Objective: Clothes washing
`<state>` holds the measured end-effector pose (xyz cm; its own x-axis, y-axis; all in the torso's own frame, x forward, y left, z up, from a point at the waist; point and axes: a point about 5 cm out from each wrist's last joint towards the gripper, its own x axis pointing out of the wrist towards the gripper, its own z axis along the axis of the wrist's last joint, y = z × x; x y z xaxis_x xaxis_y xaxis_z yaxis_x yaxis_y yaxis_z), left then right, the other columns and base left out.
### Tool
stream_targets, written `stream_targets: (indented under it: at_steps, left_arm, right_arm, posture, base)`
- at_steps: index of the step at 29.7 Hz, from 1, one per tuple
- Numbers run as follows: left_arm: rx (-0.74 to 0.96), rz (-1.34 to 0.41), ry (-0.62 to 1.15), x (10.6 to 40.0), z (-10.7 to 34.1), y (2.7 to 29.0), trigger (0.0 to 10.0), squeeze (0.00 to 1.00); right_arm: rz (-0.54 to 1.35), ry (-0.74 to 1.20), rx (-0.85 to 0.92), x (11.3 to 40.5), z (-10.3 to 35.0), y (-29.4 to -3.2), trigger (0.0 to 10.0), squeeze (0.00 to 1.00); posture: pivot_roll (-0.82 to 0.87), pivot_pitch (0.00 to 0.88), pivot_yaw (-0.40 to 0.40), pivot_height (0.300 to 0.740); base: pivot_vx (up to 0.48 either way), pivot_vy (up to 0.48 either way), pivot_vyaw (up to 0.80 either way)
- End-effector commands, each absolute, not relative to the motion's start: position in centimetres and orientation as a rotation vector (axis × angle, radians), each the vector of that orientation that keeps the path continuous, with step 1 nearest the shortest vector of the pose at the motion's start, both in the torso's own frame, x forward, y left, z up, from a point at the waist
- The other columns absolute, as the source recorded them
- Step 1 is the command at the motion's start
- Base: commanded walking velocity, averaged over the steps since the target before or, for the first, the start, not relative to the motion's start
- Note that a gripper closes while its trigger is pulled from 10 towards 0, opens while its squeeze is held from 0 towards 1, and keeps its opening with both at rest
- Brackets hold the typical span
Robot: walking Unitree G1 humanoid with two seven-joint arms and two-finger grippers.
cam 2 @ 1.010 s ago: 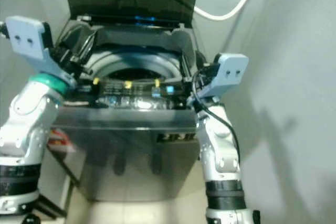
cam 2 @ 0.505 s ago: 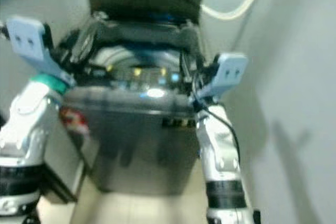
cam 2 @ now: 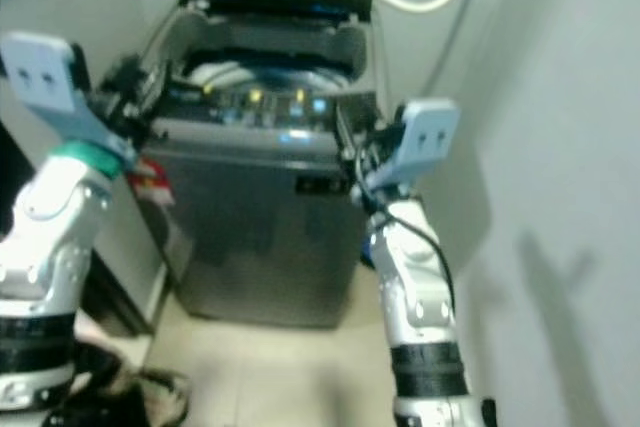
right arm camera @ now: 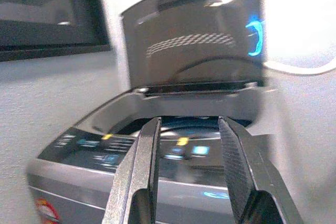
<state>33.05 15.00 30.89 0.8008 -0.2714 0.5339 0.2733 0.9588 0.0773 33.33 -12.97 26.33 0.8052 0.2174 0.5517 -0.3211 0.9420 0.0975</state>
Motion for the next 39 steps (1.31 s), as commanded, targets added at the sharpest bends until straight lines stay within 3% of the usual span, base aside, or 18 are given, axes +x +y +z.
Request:
stream_targets:
  at_steps: [1,8,23,39]
  left_arm:
    - [0.008,-0.295,-0.56,33.1,30.6,14.9,10.0,0.0]
    - [0.012,-0.295,-0.558,33.1,30.6,14.8,10.0,0.0]
    - [0.031,-0.397,-0.485,32.7,28.7,12.5,10.0,0.0]
    - [0.033,-0.413,-0.461,32.7,28.3,12.2,10.0,0.0]
  right_arm:
    - [0.278,-0.566,0.187,33.3,26.3,-13.1,10.0,0.0]
    - [0.279,-0.557,0.168,33.3,26.1,-13.1,10.0,0.0]
    - [0.294,-0.531,0.14,33.2,25.5,-13.0,10.0,0.0]
    - [0.302,-0.526,0.138,33.2,25.3,-12.9,10.0,0.0]
  posture:
    - [-0.03,0.065,0.008,0.74]
    - [-0.03,0.067,0.008,0.74]
    - [-0.03,0.065,0.01,0.74]
    - [-0.03,0.061,0.012,0.74]
  base:
    - [-0.371,0.0,0.0]
    - [-0.334,0.0,0.18]
    - [0.0,0.0,0.8]
    - [0.0,0.0,0.8]
